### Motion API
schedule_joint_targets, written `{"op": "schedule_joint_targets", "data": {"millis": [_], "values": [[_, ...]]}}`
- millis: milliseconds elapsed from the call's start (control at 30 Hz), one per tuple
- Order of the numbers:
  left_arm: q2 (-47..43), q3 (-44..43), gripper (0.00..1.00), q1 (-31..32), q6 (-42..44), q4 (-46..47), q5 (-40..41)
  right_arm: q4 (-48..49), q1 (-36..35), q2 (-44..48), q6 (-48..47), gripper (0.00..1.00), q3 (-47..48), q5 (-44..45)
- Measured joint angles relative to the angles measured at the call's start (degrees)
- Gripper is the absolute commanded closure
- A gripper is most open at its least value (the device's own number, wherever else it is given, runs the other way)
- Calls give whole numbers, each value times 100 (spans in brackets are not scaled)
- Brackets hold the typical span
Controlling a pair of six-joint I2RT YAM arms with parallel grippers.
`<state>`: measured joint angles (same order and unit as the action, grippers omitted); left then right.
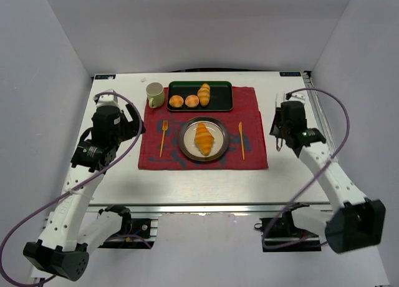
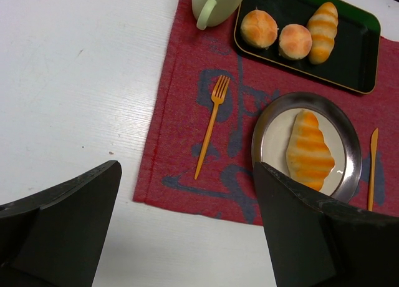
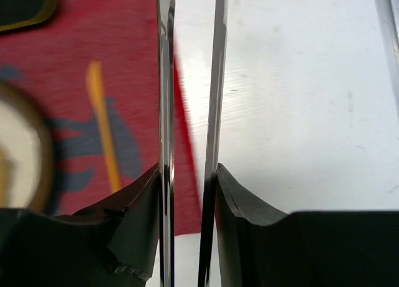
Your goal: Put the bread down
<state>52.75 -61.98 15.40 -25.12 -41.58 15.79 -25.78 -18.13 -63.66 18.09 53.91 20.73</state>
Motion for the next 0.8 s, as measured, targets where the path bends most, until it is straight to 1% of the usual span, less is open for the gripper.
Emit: {"op": "schedule_joint_targets", "data": {"millis": [33,100,267,367,567,633,667,700,800], "values": [[-15,0,2,0,0,2,0,68,321,-219,-162,58,17,-144],[-31,0,2,0,2,4,-2,122,721,-734,-420,58,125,-457],[13,0,2,0,17,15,-42,409,1248,-1943,-874,57,533,-1357],[57,0,2,0,17,48,-109,525,1506,-2524,-992,57,885,-1620],[55,50,2,0,4,195,-223,691,2020,-3034,-1130,56,1167,-1930],[57,70,2,0,4,201,-240,715,2151,-3195,-1167,53,1246,-1991],[57,74,2,0,4,212,-251,741,2197,-3259,-1180,48,1250,-2015],[57,74,2,0,4,223,-260,748,2227,-3338,-1187,46,1250,-2039],[57,74,2,0,4,227,-273,752,2238,-3587,-1235,45,1250,-2116]]}}
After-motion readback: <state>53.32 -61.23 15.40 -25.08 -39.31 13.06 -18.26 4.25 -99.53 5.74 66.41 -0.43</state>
